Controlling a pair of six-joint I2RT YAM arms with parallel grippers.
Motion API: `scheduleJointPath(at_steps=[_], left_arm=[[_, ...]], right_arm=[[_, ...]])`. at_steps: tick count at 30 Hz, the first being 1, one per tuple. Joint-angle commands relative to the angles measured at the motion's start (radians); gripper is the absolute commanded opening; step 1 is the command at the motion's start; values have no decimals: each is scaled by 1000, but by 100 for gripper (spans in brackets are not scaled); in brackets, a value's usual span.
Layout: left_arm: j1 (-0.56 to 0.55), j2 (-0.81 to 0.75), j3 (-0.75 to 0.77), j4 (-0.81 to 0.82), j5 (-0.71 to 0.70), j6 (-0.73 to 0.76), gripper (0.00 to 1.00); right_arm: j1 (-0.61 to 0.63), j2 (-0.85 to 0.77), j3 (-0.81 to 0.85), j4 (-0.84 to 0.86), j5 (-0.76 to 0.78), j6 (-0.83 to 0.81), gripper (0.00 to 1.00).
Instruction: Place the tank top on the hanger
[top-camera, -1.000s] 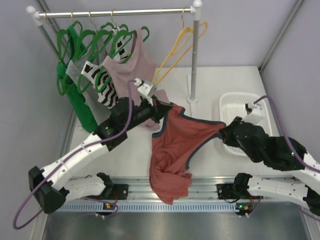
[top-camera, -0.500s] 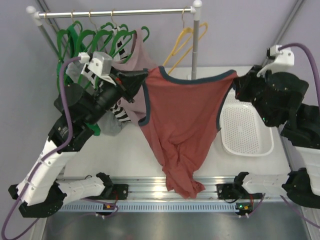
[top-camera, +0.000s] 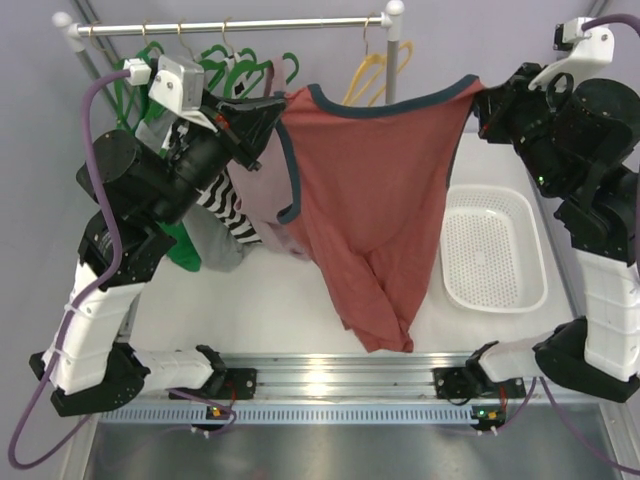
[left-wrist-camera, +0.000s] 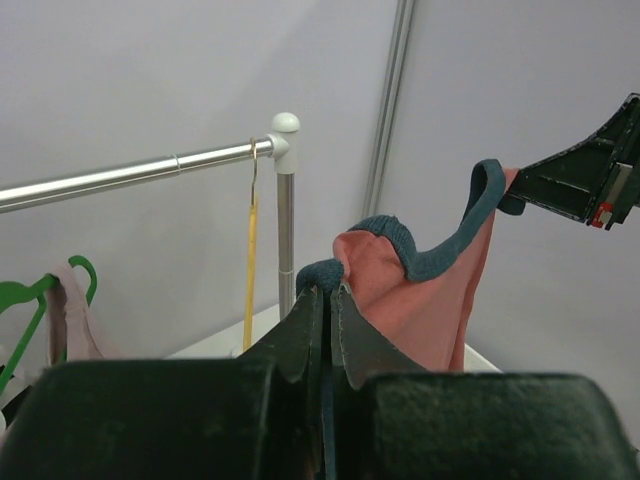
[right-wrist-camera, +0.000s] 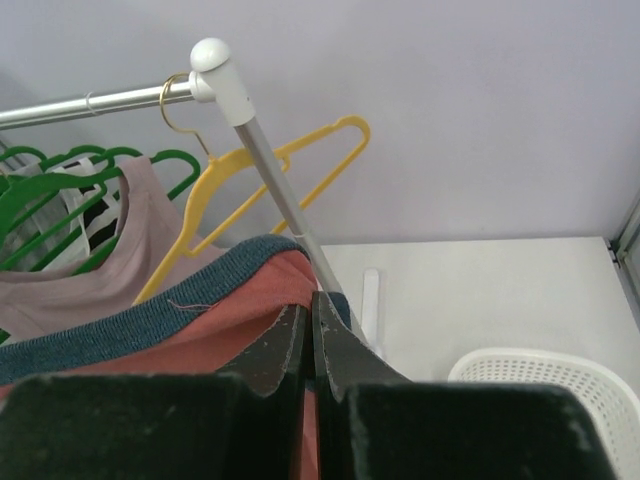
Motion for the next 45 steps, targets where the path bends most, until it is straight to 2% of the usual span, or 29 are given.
scheduleJointPath(at_steps=[1,6,13,17,19,23,24,25,26,27,28,29,30,31,32,33,35,36,39,42,45], left_arm=[[0,9,48,-25,-30,25,0],[1,44,81,-56,-37,37,0],[32,148,255,-122,-25,48,0],[64,152,238,-129,36,-4,0],[67,127,162,-134,65,-23,0],[67,-18,-130,-82,153,-89,0],[67,-81,-255,-74,163,-128,0],[67,-109,-315,-65,183,-150,0],[67,-137,-378,-50,223,-200,0],[67,-202,-518,-36,240,-230,0],[67,-236,-597,-16,258,-260,0],[66,-274,-677,31,272,-318,0],[66,-304,-831,48,282,-348,0],[66,-365,-910,68,283,-377,0],[66,-393,-987,110,285,-432,0],[66,-414,-1127,128,291,-463,0],[64,-486,-1269,183,291,-549,0],[66,-505,-1396,243,306,-575,0],[66,-568,-1573,306,308,-658,0],[66,-602,-1649,314,317,-689,1],[64,-617,-1653,277,340,-690,18]], right_arm=[[-43,-34,-48,89,-66,-14,0],[-142,7,12,66,-184,17,0],[-237,42,89,61,-276,43,0],[-239,-20,-45,109,-317,64,0],[-237,-65,-187,150,-336,83,0],[-239,-264,-518,240,-399,136,0],[-239,-296,-663,251,-429,167,0],[-240,-365,-738,262,-443,181,0],[-239,-401,-889,291,-484,201,0],[-239,-433,-962,302,-503,237,0],[-239,-465,-1034,316,-524,256,0],[-237,-526,-1185,352,-579,297,0],[-236,-554,-1258,375,-607,317,0],[-230,-601,-1328,394,-627,337,0],[-210,-622,-1457,409,-653,375,0],[-195,-640,-1514,438,-658,391,0],[-113,-694,-1662,458,-625,446,0],[-80,-711,-1704,480,-608,466,0],[72,-738,-1824,498,-528,544,0],[200,-723,-1895,520,-470,596,5],[267,-714,-1926,511,-434,618,15]])
